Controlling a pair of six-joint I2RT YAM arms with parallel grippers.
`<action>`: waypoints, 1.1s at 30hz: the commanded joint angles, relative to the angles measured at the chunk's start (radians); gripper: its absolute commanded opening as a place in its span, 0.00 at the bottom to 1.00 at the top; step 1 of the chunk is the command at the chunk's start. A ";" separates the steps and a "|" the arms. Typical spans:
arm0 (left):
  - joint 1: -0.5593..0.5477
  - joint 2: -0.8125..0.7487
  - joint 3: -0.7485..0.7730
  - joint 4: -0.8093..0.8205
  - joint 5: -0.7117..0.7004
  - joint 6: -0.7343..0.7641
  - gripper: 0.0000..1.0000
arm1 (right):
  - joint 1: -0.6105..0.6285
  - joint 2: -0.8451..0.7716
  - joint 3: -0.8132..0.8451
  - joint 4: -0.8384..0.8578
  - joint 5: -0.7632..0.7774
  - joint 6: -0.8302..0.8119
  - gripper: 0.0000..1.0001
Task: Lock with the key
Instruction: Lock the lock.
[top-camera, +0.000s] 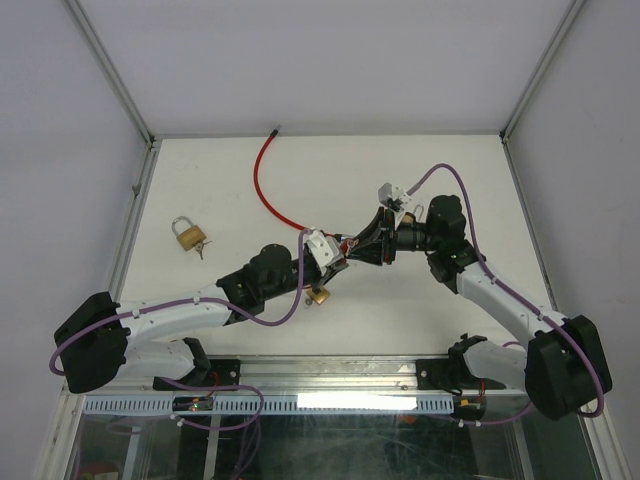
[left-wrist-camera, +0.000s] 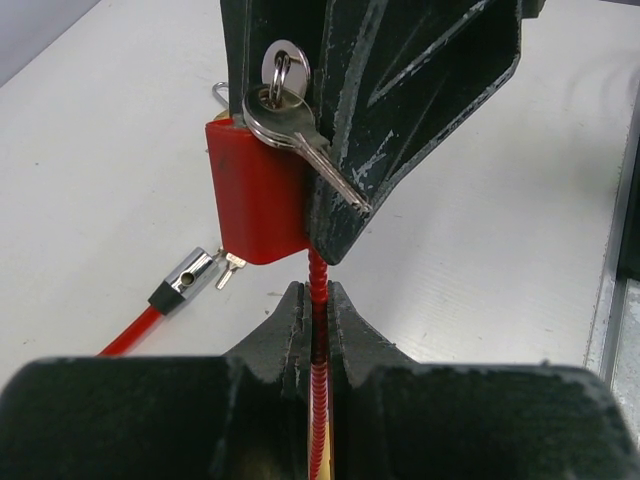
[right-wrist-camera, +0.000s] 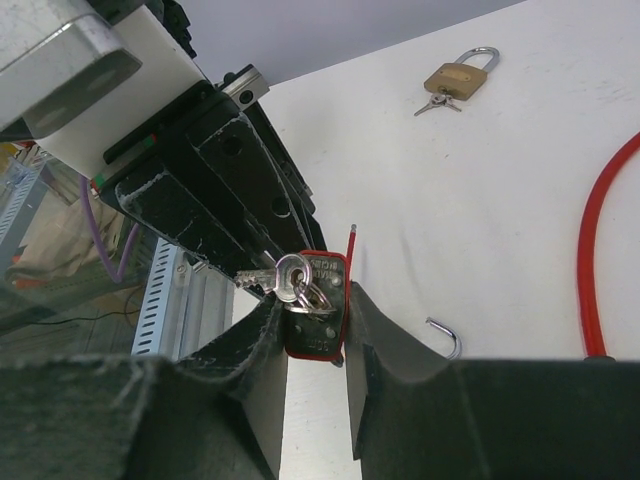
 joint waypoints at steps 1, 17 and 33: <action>-0.010 -0.002 0.051 0.090 0.004 -0.021 0.00 | 0.003 -0.004 0.018 0.067 -0.029 0.016 0.00; -0.008 -0.098 -0.041 0.158 -0.009 -0.110 0.65 | -0.045 -0.025 0.043 0.019 -0.056 0.003 0.00; -0.001 -0.403 -0.614 0.749 -0.277 -0.842 0.85 | -0.210 -0.081 0.168 -0.202 -0.056 0.003 0.00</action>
